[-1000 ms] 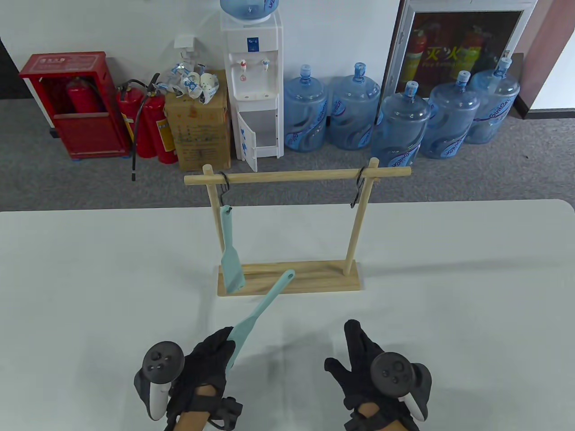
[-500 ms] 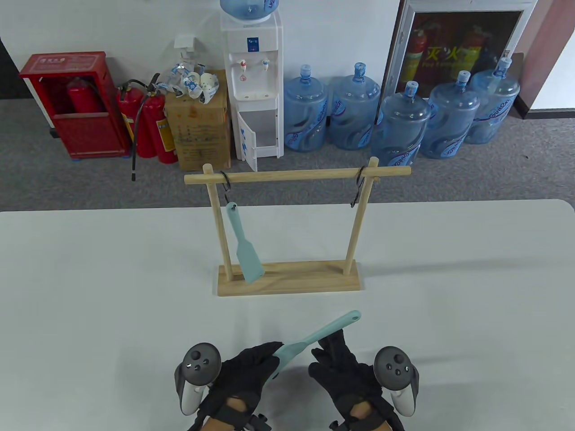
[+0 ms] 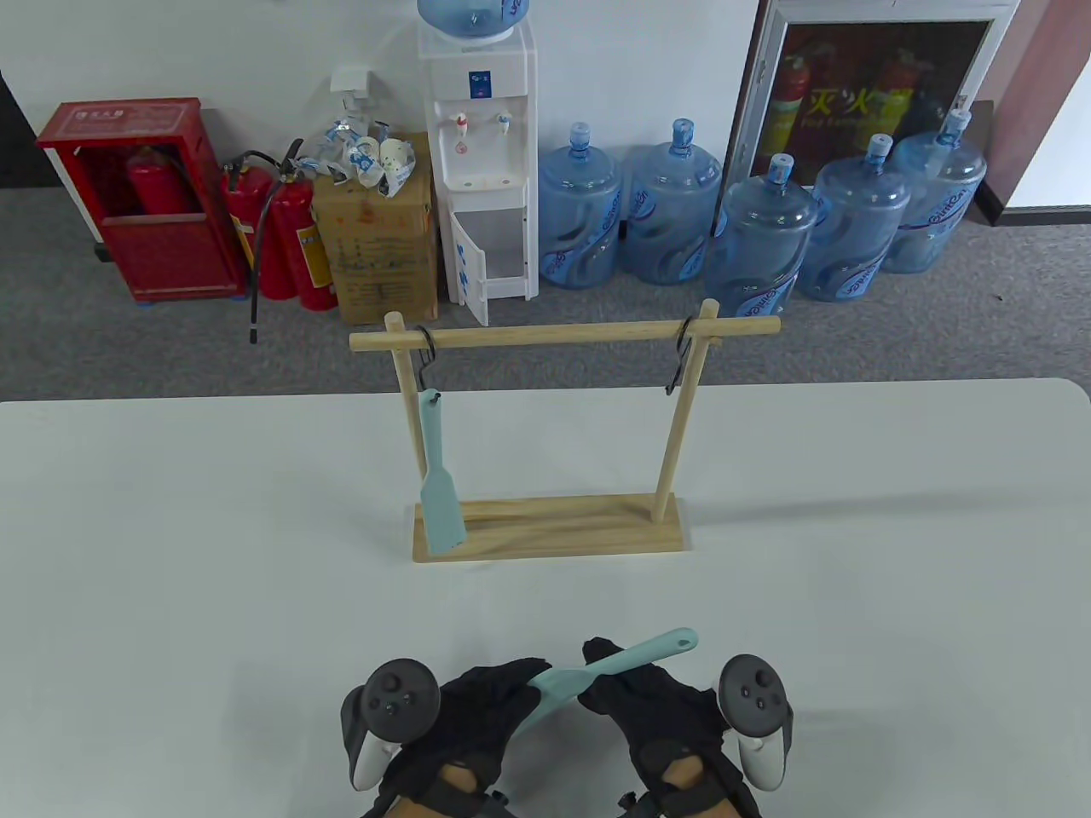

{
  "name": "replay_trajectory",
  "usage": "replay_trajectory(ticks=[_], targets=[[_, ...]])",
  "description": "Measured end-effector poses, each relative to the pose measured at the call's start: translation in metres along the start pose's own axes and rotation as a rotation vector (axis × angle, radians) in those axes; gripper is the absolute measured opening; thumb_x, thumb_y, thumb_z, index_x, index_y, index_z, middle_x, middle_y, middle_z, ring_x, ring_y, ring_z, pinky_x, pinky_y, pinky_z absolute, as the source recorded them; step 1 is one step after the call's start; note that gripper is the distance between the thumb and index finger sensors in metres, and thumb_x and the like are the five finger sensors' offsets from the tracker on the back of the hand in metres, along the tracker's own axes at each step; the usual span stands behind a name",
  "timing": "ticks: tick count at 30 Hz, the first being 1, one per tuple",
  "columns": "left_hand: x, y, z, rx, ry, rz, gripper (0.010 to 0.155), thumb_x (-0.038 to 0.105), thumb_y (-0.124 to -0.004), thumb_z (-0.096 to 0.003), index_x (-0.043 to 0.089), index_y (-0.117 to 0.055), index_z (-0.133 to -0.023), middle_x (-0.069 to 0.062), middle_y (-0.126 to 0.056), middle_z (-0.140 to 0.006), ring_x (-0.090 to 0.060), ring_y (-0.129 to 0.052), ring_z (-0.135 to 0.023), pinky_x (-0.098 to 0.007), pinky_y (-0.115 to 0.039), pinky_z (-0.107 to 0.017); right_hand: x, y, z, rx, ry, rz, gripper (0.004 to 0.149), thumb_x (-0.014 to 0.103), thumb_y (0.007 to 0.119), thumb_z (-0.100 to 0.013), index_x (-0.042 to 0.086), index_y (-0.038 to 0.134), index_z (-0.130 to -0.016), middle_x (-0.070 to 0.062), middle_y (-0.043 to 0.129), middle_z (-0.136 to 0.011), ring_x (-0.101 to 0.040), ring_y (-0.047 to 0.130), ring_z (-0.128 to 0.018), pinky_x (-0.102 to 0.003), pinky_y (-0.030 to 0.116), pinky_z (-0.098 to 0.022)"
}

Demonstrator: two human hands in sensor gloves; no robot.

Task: Hook dessert spatula onto s-hook

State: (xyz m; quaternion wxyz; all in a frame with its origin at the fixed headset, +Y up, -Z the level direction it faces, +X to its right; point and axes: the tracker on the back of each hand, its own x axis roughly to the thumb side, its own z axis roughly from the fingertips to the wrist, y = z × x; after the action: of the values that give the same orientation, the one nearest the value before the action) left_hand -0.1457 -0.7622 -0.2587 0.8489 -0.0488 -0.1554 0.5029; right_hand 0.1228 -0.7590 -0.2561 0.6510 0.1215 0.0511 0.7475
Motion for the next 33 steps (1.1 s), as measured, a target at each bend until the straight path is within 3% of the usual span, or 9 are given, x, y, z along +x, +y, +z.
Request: replay_trajectory(ticks=[5,10,15,20,26,33], targets=[[0.002,0.005,0.003,-0.006,-0.036,-0.121,0.046,0.046,-0.072,-0.0505,0.03,-0.077,-0.094,-0.006,-0.093,-0.082,-0.034,-0.095,-0.064,-0.054,-0.073,-0.054,0.007,-0.003,0.001,-0.034,-0.035,0.079,0.053,0.042,0.076,-0.046,0.026,0.071,-0.096,-0.003,0.078,-0.09,-0.029,0.088,-0.072,-0.054,0.067,-0.058],[0.001,0.023,0.007,0.072,-0.041,-0.27,0.049,0.047,-0.073,-0.0496,0.028,-0.078,-0.094,-0.007,-0.093,-0.084,-0.034,-0.094,-0.067,-0.055,-0.072,-0.056,0.012,-0.014,-0.001,-0.087,-0.027,0.14,0.053,0.042,0.076,-0.046,0.022,0.073,-0.095,-0.004,0.079,-0.09,-0.032,0.088,-0.073,-0.055,0.067,-0.057],[-0.002,0.045,0.01,0.151,-0.041,-0.548,0.052,0.049,-0.073,-0.0492,0.028,-0.074,-0.097,-0.007,-0.089,-0.091,-0.036,-0.091,-0.075,-0.057,-0.069,-0.06,0.024,-0.027,-0.007,-0.14,-0.012,0.183,0.053,0.04,0.076,-0.046,0.019,0.073,-0.095,-0.008,0.081,-0.087,-0.033,0.089,-0.07,-0.056,0.067,-0.055],[-0.006,0.056,0.013,0.158,0.005,-0.749,0.056,0.05,-0.073,-0.0489,0.029,-0.07,-0.101,-0.007,-0.083,-0.099,-0.038,-0.086,-0.084,-0.06,-0.064,-0.065,0.045,-0.037,-0.018,-0.176,0.002,0.226,0.053,0.038,0.076,-0.047,0.017,0.073,-0.095,-0.009,0.081,-0.085,-0.035,0.089,-0.067,-0.057,0.067,-0.054],[0.003,0.055,0.015,0.168,-0.028,-0.823,0.057,0.052,-0.072,-0.0484,0.031,-0.069,-0.101,-0.006,-0.077,-0.106,-0.04,-0.075,-0.095,-0.064,-0.054,-0.072,0.075,-0.045,-0.036,-0.229,-0.006,0.248,0.054,0.039,0.076,-0.047,0.014,0.074,-0.094,-0.011,0.084,-0.08,-0.033,0.091,-0.06,-0.056,0.069,-0.05],[0.008,0.056,0.018,0.188,-0.056,-0.815,0.057,0.053,-0.072,-0.0482,0.031,-0.069,-0.101,-0.006,-0.076,-0.106,-0.039,-0.074,-0.097,-0.065,-0.052,-0.074,0.097,-0.052,-0.063,-0.279,0.036,0.194,0.054,0.04,0.076,-0.047,0.01,0.076,-0.092,-0.012,0.088,-0.072,-0.031,0.093,-0.051,-0.054,0.072,-0.045]])
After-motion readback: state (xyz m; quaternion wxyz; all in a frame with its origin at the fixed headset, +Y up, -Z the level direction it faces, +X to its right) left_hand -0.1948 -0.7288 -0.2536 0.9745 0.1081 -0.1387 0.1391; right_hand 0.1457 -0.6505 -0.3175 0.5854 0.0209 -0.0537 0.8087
